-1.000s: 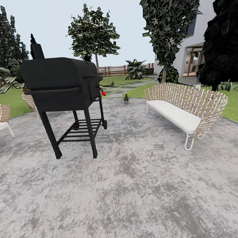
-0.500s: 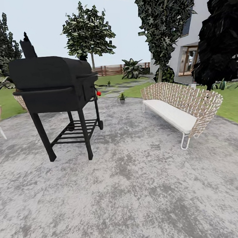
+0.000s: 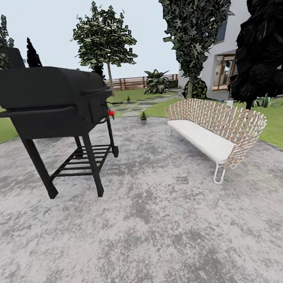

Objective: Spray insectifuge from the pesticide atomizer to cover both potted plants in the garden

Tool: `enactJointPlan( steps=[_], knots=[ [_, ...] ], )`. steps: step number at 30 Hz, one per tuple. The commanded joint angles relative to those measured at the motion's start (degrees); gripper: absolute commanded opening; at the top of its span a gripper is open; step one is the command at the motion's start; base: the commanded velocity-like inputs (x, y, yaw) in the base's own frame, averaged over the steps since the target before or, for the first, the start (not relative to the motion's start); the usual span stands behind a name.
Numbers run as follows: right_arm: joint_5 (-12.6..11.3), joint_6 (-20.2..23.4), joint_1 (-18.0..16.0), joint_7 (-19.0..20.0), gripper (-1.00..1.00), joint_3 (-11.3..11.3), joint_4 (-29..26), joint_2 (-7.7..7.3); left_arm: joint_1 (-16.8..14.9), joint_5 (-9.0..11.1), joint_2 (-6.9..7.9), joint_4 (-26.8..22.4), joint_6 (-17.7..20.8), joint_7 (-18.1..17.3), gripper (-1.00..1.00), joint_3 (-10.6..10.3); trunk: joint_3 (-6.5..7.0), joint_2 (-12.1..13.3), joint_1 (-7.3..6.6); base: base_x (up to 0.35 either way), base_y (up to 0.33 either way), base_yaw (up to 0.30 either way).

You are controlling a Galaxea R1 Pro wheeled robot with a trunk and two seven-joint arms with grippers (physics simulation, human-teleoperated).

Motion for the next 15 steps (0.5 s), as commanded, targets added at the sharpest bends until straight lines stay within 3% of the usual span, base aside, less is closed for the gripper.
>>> enactJointPlan(
  steps=[1,15],
  knots=[
    [0.02,-0.19,-0.03,-0.02,1.00,-0.04,0.06,0.01,-0.03,-0.11,0.00,0.03,-0.19,0.05,1.00,0.14,-0.05,-0.02,0.01,0.240,-0.207,0.000],
    [-0.02,-0.21,-0.03,-0.01,1.00,-0.04,0.04,0.03,-0.03,-0.02,0.22,0.03,-0.19,0.14,1.00,0.17,-0.05,-0.02,0.01,0.234,-0.224,0.000]
  ],
)
